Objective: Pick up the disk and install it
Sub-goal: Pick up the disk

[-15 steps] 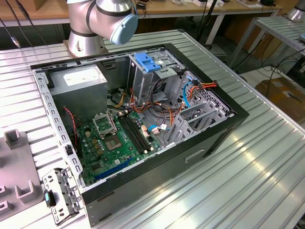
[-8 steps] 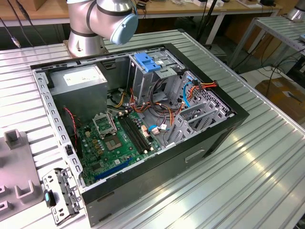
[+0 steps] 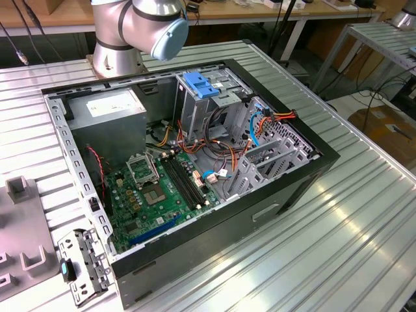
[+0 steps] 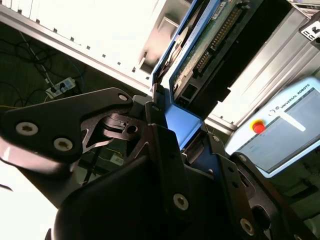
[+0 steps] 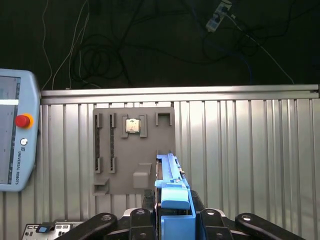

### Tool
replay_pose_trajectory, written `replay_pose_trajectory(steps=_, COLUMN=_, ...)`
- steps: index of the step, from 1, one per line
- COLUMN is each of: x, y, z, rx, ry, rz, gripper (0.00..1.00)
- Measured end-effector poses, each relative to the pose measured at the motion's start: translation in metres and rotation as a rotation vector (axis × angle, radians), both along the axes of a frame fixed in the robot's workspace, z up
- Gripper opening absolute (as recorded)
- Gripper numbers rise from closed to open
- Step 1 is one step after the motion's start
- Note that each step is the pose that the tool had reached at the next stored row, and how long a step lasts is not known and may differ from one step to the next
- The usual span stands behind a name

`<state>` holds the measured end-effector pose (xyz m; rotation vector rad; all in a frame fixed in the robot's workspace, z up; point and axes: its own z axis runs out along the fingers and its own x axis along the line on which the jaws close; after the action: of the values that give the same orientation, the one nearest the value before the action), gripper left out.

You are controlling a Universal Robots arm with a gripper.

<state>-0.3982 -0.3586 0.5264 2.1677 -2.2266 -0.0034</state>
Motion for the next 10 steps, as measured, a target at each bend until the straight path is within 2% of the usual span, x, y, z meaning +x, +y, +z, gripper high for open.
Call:
replay_pose_trajectory(steps=3, x=0.0017, y=-0.0014, z=0.0000, rx=0.0000, ry=0.0000, rz=0.000, gripper=0.37)
replay_pose_trajectory(steps=10, x=0.0050, y=-0.0015, z=0.0000, rx=0.0000, ry=0.0000, rz=0.000, gripper=0.37)
